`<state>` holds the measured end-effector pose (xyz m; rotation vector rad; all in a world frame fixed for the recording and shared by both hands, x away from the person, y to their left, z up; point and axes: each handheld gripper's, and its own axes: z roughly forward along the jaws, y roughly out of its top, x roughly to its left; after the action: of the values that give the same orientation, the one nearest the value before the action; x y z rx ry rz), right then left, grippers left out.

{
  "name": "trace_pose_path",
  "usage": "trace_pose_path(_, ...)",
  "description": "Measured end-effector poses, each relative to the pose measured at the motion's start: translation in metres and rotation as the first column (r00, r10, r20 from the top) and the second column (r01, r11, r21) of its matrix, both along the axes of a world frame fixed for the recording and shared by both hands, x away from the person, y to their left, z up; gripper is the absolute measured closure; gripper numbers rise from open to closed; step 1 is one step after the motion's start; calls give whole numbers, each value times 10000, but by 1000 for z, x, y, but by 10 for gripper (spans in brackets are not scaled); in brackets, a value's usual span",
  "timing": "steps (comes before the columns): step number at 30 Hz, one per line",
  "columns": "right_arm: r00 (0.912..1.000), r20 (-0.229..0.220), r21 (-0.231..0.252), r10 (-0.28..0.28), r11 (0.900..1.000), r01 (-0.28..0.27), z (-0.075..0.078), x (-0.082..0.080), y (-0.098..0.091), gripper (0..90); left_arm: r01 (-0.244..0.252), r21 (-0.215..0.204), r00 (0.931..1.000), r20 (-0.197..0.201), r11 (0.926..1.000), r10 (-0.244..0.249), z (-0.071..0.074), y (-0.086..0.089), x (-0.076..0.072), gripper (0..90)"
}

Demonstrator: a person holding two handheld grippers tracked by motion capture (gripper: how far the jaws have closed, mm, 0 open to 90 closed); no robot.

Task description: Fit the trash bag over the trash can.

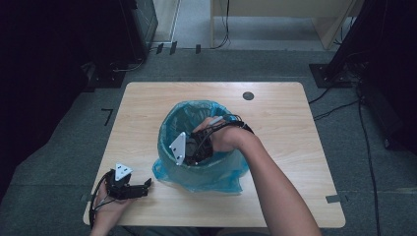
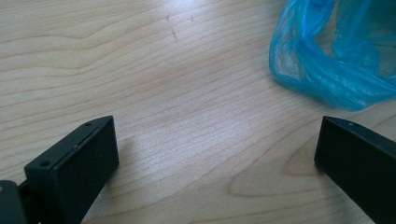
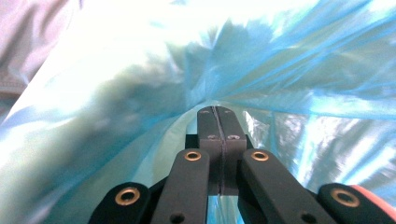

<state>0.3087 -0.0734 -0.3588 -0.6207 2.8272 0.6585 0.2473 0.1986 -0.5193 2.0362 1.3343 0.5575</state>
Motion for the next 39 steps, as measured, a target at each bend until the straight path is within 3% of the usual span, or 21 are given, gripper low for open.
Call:
trace_pose_path(15,9996,266,885,23,9961,-47,46,-26,-46,900,0,3,10000,-3,10000,0,0,0,0,0)
trace_pose_path(23,9996,274,1308,-15,9914,-21,60,-38,-68,900,0,7,10000,0,10000,0,0,0,0,0)
trace_pose_path(31,9999,98,1361,110,9906,-122,59,-51,-87,900,0,5,10000,1,10000,0,0,0,0,0)
trace_pose_path(39,9997,-235,1121,-49,9937,75,46,-57,-104,900,-1,7,10000,0,10000,1,0,0,0,0)
